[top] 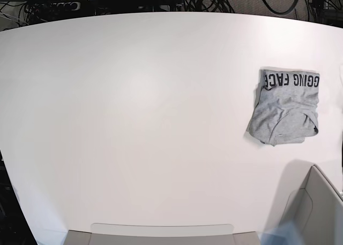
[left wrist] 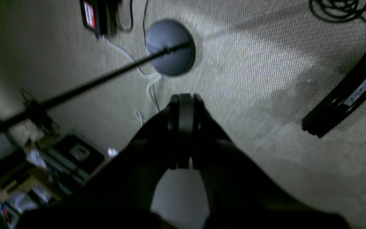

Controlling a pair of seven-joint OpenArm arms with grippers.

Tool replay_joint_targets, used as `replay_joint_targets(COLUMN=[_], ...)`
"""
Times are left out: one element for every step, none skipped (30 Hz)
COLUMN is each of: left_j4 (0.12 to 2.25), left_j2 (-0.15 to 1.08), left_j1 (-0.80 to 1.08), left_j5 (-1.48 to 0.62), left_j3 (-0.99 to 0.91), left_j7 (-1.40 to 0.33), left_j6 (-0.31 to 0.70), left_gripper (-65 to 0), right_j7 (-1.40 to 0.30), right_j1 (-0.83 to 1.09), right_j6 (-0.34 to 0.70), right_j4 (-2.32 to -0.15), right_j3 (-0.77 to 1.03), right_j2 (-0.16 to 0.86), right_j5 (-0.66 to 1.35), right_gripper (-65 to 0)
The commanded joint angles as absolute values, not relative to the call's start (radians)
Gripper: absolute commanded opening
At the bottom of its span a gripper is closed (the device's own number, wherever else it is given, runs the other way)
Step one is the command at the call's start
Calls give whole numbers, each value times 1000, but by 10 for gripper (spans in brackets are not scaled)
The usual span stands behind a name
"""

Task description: Fold the T-shirt properly

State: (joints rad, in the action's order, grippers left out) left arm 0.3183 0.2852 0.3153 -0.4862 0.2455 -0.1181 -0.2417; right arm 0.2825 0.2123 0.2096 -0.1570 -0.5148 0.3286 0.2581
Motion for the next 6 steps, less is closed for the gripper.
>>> replay_joint_targets(left_j4=[312,312,312,312,312,312], left_j2=[295,294,292,292,292,289], left_j1=[318,312,312,311,306,303], left_j5=[-483,-483,-483,-483,-483,-483], left_j3=[251,251,251,251,251,251], left_j7=[-102,-97,-91,-91,-90,-87], left_j6=[-252,-252,-252,-252,-252,-252], left_gripper=[-650,-650,-650,-650,-650,-650], right_j7=[283,282,282,282,282,282], right_j1=[213,213,213,213,213,213], right_j6=[213,213,213,213,213,213], right_j4=[-154,-154,-154,-154,-154,-154], right_j3=[-515,-515,-515,-515,-515,-515], right_j2=[346,346,346,348,348,348], right_j5=[262,262,262,262,262,262], right_gripper=[-608,-608,-608,-608,-608,-608])
